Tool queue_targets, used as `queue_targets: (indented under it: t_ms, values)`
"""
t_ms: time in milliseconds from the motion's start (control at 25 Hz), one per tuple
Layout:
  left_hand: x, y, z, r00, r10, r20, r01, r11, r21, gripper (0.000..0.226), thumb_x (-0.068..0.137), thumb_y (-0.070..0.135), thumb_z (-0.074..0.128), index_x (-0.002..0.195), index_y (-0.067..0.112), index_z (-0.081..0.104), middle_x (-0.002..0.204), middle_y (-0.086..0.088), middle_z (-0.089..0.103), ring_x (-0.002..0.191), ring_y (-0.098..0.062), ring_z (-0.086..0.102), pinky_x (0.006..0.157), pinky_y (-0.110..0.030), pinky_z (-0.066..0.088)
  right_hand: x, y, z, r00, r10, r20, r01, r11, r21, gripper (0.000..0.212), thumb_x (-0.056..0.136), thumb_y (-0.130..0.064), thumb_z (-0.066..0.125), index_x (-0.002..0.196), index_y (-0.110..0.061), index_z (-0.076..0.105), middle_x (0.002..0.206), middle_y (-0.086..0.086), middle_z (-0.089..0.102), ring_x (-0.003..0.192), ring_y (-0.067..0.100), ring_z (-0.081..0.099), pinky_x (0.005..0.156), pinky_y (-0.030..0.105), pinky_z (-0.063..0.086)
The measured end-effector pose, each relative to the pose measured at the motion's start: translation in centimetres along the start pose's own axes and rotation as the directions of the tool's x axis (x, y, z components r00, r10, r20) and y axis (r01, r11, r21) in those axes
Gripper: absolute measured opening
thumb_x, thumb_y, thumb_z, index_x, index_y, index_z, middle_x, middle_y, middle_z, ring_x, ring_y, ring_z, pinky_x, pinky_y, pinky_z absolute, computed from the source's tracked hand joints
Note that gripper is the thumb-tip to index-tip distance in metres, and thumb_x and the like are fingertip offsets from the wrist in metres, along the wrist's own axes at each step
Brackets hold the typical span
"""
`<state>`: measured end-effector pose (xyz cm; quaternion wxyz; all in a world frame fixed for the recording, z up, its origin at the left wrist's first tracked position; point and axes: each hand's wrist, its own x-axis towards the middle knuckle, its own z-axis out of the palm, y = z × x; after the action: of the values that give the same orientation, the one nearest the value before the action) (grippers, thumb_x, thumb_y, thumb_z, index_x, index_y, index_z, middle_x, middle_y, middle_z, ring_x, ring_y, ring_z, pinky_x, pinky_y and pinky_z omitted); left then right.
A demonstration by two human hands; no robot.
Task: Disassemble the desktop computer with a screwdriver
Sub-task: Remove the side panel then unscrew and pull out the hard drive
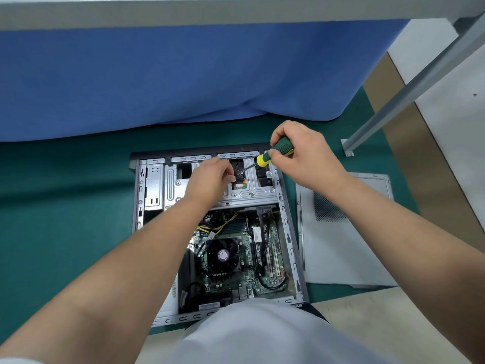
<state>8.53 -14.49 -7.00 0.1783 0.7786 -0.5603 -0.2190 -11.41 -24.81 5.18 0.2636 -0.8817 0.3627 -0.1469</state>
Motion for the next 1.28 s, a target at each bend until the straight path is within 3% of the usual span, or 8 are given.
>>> queue_targets:
  t_ms: [120,320,640,1040,1280]
  values:
    - [-1.1,-0.5,1.4,0.990,-0.078,-0.122,0.056,0.983,-0.175,0.013,0.100,0.017,0.064,0.109,0.014,0.074,0.102,0.003,0.058,0.102,-0.022,0.057,0.093,-0.036,0.049,0.4,-0.6,0.6,1.000,-0.018,0.016,0.018,1.000,-0.002,0.012,0.090,-0.025,0.066,0.097,-0.024,0.056,0.098,-0.011,0.056,0.076,0.009,0.053,0.074,0.034,0.044]
    - [-1.6,-1.0,1.7,0.990,-0.074,-0.124,0.037,0.959,-0.280,0.020,0.100,0.013,0.063,0.118,0.014,0.073,0.106,0.005,0.055,0.103,-0.017,0.058,0.099,-0.029,0.049,0.9,-1.1,1.0,0.998,-0.016,0.054,0.017,1.000,-0.018,0.012,0.090,-0.027,0.065,0.096,-0.026,0.054,0.097,-0.011,0.056,0.079,0.016,0.058,0.078,0.039,0.049]
    - [-2.1,-1.5,1.7,0.994,-0.028,-0.108,-0.003,0.961,-0.277,0.025,0.102,0.015,0.061,0.125,0.018,0.069,0.112,0.006,0.053,0.103,-0.011,0.054,0.099,-0.025,0.046,0.7,-1.5,0.9,0.999,-0.024,0.048,0.026,0.999,-0.034,0.012,0.090,-0.025,0.065,0.097,-0.024,0.055,0.099,-0.009,0.056,0.079,0.018,0.058,0.079,0.042,0.049]
    - [-2.1,-1.5,1.7,0.994,-0.017,-0.105,-0.014,0.957,-0.290,0.024,0.100,0.011,0.062,0.122,0.017,0.070,0.109,0.005,0.053,0.107,-0.018,0.056,0.101,-0.037,0.050,0.9,-2.0,0.7,0.996,-0.069,0.064,0.074,0.995,-0.074,0.012,0.090,-0.026,0.063,0.098,-0.023,0.056,0.100,-0.007,0.056,0.078,0.020,0.059,0.080,0.043,0.049]
    - [-1.9,-1.8,1.7,0.996,-0.015,-0.092,-0.012,0.958,-0.285,0.024,0.100,0.014,0.061,0.123,0.018,0.070,0.111,0.006,0.053,0.112,-0.017,0.054,0.103,-0.037,0.049,1.4,-2.3,1.0,0.992,-0.104,0.065,0.109,0.990,-0.089,0.012,0.089,-0.027,0.062,0.098,-0.024,0.054,0.098,-0.008,0.055,0.082,0.020,0.056,0.080,0.043,0.050]
